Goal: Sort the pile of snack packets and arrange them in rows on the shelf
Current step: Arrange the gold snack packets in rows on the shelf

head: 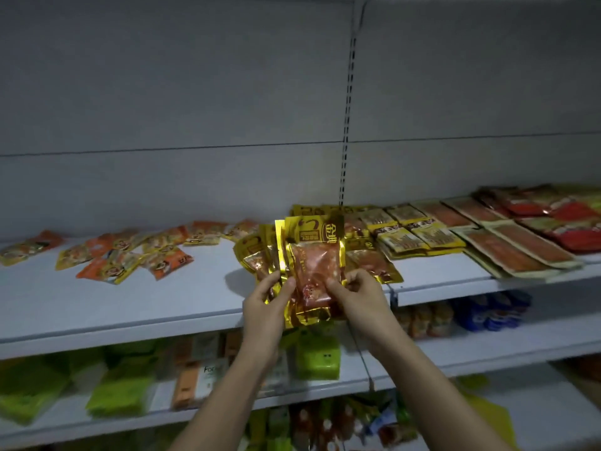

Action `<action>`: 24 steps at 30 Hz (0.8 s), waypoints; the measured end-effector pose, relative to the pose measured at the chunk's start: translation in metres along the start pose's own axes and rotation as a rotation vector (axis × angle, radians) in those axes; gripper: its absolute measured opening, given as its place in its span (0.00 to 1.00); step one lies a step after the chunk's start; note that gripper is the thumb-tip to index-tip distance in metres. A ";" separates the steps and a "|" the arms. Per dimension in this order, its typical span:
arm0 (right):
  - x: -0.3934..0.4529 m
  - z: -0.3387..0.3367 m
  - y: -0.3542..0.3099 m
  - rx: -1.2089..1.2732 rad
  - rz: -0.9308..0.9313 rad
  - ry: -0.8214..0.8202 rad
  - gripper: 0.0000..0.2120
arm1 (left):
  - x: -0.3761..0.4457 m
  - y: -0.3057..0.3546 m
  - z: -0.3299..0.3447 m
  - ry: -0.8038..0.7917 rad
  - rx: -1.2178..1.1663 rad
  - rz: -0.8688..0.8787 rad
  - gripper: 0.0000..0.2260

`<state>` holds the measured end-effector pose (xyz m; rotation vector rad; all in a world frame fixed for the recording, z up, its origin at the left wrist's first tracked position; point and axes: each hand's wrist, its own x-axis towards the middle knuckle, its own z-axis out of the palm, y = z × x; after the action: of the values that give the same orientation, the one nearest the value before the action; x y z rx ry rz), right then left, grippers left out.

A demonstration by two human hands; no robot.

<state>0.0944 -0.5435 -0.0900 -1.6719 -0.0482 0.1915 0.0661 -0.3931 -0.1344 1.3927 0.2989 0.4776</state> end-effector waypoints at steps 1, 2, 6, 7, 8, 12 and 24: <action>0.001 -0.015 0.001 -0.016 -0.001 -0.003 0.11 | -0.003 -0.003 0.009 0.016 -0.037 -0.035 0.13; 0.002 -0.029 0.002 -0.028 -0.012 0.000 0.10 | -0.004 -0.005 0.015 0.045 -0.061 -0.057 0.11; 0.011 -0.086 0.006 -0.007 -0.035 0.128 0.10 | 0.011 -0.003 0.012 0.201 -0.057 -0.087 0.09; 0.017 -0.099 0.010 -0.004 -0.024 0.167 0.11 | 0.016 -0.002 0.009 0.227 -0.039 -0.082 0.09; 0.022 -0.110 0.013 -0.009 -0.015 0.200 0.12 | 0.020 0.003 0.006 0.248 -0.024 -0.070 0.08; 0.055 -0.127 0.018 -0.070 0.031 0.200 0.12 | 0.032 0.017 0.000 0.281 0.048 -0.020 0.06; 0.111 -0.091 -0.047 -0.625 -0.288 0.060 0.15 | 0.053 0.021 0.032 0.232 -0.013 0.046 0.13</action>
<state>0.2212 -0.6114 -0.0451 -2.2650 -0.3297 -0.1078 0.1246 -0.3923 -0.1049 1.3353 0.4516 0.6792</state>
